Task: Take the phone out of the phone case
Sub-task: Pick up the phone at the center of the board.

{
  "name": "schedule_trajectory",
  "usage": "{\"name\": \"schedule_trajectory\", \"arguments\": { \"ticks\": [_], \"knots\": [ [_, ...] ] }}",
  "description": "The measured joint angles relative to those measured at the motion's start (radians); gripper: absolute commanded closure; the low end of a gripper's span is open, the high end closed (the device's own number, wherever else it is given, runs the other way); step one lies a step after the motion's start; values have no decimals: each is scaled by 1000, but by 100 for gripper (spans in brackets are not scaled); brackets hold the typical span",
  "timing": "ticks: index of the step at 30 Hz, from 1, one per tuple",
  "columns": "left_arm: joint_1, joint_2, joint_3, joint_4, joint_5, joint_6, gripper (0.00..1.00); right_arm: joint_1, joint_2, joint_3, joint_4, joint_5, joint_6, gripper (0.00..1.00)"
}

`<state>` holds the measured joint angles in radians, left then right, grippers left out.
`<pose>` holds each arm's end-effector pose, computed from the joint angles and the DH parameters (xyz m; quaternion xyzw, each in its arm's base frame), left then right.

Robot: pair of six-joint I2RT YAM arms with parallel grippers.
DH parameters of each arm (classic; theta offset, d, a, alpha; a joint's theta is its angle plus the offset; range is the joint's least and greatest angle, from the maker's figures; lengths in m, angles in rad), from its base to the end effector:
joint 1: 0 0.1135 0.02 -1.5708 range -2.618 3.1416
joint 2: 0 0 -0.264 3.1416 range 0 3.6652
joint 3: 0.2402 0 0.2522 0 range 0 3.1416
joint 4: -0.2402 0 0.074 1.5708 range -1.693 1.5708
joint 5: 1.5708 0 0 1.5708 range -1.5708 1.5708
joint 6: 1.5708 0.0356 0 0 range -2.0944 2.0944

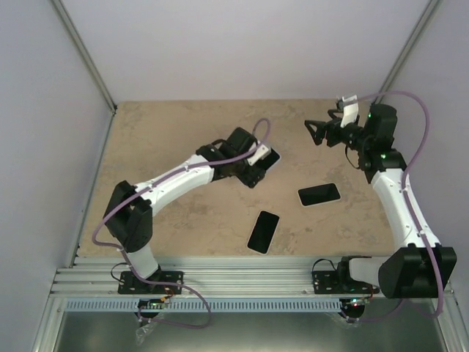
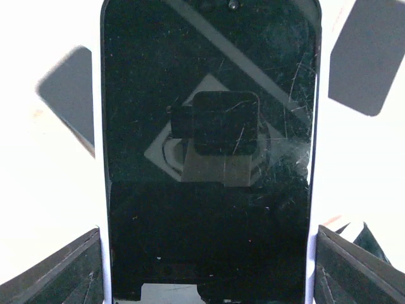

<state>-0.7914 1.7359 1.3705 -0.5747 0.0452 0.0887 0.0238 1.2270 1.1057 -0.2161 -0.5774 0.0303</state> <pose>0.2647 -0.2702 0.2539 0.4112 0.8569 -0.1269 0.2837 0.2789 0.0261 0.3576 -0.1621 0.7826 0.2472 0.5479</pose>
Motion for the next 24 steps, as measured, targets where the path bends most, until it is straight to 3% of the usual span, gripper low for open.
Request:
{"name": "schedule_trajectory", "arguments": {
  "ticks": [7,24],
  "knots": [
    [98,-112,95,-2,2,-19,58,31,107,137,65,-16,117,2],
    [105,-214,107,-3,-117,-57,55,303,281,309,117,40,457,2]
  ]
}}
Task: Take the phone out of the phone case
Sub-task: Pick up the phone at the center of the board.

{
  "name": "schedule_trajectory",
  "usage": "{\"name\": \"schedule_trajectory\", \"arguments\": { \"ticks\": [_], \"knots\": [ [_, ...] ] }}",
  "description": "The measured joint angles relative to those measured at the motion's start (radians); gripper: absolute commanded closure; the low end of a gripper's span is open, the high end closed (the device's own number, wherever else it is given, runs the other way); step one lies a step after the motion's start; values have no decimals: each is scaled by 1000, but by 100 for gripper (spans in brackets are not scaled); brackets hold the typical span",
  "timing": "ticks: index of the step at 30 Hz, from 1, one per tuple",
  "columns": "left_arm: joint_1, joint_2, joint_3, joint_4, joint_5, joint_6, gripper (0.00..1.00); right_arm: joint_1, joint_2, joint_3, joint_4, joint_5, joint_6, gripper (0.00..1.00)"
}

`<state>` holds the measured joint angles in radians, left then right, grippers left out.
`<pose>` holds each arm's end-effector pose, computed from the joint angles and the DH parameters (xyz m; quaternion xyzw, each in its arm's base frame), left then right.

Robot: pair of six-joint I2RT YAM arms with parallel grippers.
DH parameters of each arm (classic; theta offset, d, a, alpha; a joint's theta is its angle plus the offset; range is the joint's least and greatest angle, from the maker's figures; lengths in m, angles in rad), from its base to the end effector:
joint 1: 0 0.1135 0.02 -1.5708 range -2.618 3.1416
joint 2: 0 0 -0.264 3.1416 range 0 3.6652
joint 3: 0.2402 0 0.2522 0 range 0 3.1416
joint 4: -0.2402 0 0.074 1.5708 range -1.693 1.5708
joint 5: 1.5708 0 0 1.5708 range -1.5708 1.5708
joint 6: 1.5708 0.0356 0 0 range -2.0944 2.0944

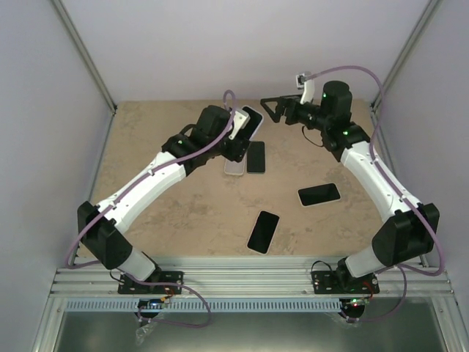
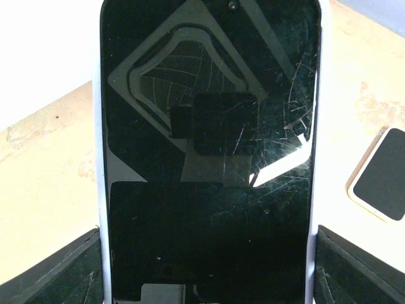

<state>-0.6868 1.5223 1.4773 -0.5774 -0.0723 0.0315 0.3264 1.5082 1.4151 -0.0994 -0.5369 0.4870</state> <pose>0.2673 -0.2159 0.3623 0.2970 0.8381 -0.1164 0.4424 0.3310 0.1313 0.3939 -0.1084 0.7553 0.4305 0.4821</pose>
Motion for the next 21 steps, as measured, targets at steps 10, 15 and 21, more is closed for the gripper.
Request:
{"name": "schedule_trajectory", "arguments": {
  "ticks": [10,15,21],
  "knots": [
    [1,39,132,-14,2,-49,56,56,3,-31,2,-2,137,13],
    [1,47,134,-16,3,-61,56,59,10,-42,13,-16,198,30],
    [1,69,134,-23,5,-73,55,84,10,-88,64,-57,264,63]
  ]
}}
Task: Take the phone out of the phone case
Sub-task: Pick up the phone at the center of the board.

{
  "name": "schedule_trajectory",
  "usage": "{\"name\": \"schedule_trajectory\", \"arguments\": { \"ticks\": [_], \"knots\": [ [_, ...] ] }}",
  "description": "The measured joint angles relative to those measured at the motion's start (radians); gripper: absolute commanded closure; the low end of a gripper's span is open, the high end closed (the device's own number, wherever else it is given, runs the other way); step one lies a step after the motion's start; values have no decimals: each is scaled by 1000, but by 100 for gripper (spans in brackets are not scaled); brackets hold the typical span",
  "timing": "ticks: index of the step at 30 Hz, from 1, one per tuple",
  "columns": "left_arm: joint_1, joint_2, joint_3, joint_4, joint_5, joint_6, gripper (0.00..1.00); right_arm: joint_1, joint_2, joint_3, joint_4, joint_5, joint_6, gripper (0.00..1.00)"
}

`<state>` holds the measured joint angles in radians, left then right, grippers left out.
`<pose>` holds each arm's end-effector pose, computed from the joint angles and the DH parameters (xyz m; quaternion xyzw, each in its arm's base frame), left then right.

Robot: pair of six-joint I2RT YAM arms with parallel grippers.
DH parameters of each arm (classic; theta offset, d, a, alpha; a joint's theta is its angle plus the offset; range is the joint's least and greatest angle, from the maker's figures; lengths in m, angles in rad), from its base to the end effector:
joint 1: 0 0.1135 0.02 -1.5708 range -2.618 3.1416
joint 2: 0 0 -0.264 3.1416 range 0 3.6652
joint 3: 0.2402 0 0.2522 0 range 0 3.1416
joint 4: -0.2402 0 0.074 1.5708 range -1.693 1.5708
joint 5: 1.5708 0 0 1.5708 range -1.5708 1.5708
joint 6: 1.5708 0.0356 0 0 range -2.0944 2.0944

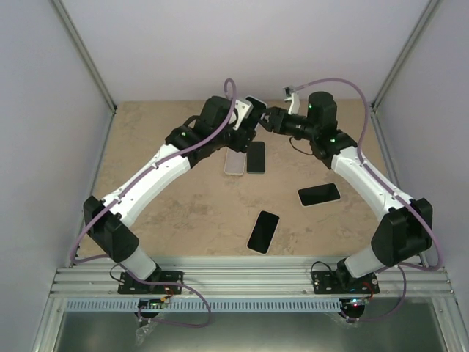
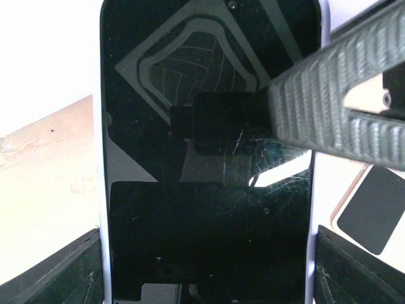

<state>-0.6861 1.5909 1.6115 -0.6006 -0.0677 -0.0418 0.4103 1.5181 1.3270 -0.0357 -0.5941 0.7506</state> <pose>0.2805 -0.2266 0.3825 0.2631 0.8391 -0.1413 0.4546 0.3211 0.1614 0.3662 -0.0529 0.7684 0.5180 0.3722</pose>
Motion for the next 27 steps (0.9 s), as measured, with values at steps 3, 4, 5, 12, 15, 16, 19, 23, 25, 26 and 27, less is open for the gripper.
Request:
{"name": "schedule_trajectory", "arguments": {
  "ticks": [3,4,5,12,15,16,19,23,25,26,27],
  "knots": [
    [0,5,0,-2,6,-8,55,9,0,-12,13,-5,18,80],
    [0,6,2,-2,8,-9,55,9,1,-13,15,-4,22,85],
    [0,6,6,-3,11,-12,55,8,1,-13,17,-4,26,90],
    [4,9,16,-4,25,-20,42,5,2,-14,42,-19,36,99],
    [5,9,16,-3,34,-20,28,4,2,-14,42,-20,34,99],
    [6,9,16,-3,36,-20,23,3,2,-14,42,-22,32,99],
    [7,6,9,3,44,-19,9,-2,2,-14,42,-32,25,99],
    [20,-14,-17,8,112,-3,1,-20,2,-18,42,-74,-2,99],
    [35,-35,-36,8,169,3,1,-30,2,-25,43,-97,-22,99],
    [50,-48,-48,7,207,8,1,-34,2,-27,43,-108,-32,100],
    [66,-62,-58,5,240,9,1,-37,2,-30,43,-117,-41,100]
  ]
}}
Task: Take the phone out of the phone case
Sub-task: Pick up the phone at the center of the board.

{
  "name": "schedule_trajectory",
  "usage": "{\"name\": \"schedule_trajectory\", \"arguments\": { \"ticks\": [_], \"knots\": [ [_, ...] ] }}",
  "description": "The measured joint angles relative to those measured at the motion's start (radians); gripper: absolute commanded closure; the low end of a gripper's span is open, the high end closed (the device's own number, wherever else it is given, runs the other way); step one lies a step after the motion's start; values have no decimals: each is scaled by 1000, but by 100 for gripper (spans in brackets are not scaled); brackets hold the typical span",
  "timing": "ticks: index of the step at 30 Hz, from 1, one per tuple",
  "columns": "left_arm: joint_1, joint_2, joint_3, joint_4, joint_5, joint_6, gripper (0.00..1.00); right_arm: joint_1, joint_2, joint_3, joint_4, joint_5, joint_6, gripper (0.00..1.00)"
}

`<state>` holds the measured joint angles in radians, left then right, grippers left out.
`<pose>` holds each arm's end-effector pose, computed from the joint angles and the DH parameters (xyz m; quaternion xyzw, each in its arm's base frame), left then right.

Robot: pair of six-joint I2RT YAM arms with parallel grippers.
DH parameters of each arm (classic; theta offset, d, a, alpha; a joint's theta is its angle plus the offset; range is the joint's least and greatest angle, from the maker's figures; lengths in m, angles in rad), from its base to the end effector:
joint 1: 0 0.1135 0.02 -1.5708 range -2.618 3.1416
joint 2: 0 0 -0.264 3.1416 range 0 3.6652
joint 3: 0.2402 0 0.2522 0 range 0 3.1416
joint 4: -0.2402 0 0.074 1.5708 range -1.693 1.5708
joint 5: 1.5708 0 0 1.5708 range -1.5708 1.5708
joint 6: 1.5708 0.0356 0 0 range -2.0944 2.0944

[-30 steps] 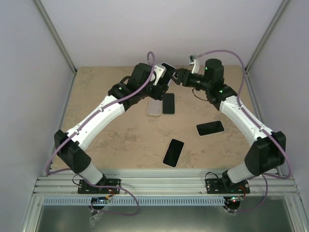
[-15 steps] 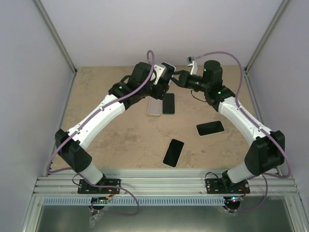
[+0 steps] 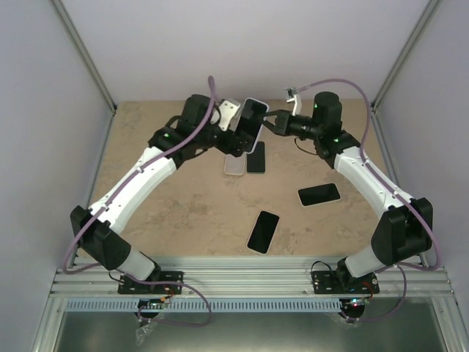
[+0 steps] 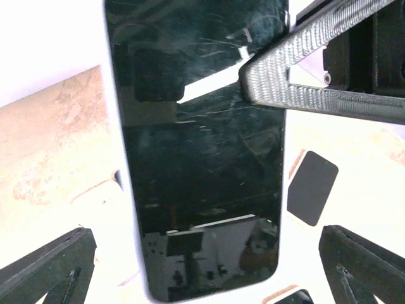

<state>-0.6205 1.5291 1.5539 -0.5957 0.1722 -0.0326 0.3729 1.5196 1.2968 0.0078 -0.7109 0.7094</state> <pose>0.2765 -0.2051 0.3844 0.2928 0.8249 -0.2247 0.4282 0.3243 0.1518 0.3600 -0.0929 0.7564 0.5352 0.3643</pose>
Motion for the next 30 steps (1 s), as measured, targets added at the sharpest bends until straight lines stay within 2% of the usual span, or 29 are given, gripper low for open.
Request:
{"name": "schedule_trajectory", "arguments": {
  "ticks": [9,16,22,30],
  "knots": [
    [138,-147,-100,-13,316,63,1,-14,-11,-39,58,-191,-105,100],
    [237,-211,-173,-11,571,96,3,-13,-47,-42,50,-385,-266,100],
    [250,-248,-231,13,746,92,14,-13,-99,-50,-10,-515,-394,99],
    [250,-291,-326,113,842,23,37,-8,-140,-118,-14,-591,-436,99]
  ]
}}
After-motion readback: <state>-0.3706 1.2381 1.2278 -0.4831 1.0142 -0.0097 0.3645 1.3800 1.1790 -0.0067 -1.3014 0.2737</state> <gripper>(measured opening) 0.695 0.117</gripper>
